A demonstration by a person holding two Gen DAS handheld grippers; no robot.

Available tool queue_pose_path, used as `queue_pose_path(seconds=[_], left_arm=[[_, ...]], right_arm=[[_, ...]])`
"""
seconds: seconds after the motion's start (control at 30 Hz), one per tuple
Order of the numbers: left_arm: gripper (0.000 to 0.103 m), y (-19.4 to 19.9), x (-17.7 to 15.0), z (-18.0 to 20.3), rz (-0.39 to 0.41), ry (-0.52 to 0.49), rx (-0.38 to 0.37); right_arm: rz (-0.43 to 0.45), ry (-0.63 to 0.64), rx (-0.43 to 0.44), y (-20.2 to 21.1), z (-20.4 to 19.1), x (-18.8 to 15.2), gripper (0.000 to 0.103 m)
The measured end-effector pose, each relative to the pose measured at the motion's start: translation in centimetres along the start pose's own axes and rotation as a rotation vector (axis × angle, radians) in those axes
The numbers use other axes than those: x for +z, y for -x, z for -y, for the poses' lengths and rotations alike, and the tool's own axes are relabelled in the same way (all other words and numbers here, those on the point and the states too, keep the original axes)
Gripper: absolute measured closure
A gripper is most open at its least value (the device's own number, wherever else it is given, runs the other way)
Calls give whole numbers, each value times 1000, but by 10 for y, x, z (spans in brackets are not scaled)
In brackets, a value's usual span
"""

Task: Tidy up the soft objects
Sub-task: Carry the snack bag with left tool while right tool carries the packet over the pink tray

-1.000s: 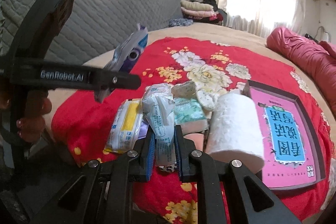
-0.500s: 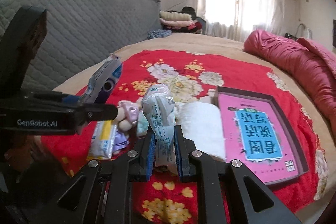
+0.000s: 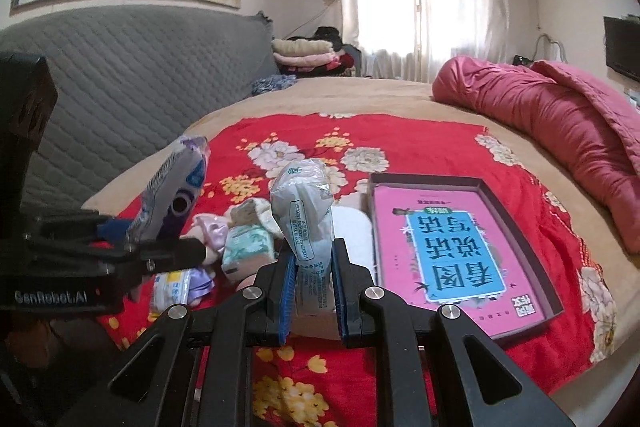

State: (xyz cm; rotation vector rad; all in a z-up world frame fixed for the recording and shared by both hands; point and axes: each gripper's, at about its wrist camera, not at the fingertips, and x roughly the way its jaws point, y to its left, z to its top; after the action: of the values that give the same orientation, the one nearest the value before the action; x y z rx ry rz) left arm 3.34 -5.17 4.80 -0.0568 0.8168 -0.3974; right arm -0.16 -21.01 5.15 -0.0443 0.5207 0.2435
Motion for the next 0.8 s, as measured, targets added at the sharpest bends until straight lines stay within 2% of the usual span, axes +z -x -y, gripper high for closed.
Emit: queue_pose_path(seconds=[0.27,0.53,0.8], left_arm=[[56,-7,0,30,-3,-38,-23],[56,-21,4,54,-21,-64,-22],[56,-41,15,77,-41,-88,-36]], right_arm=[[12,-88,-39,5,29,-2,86],[41,-106,-149,11,58,-6,86],[39,-206,-247,13,102,-13,86]])
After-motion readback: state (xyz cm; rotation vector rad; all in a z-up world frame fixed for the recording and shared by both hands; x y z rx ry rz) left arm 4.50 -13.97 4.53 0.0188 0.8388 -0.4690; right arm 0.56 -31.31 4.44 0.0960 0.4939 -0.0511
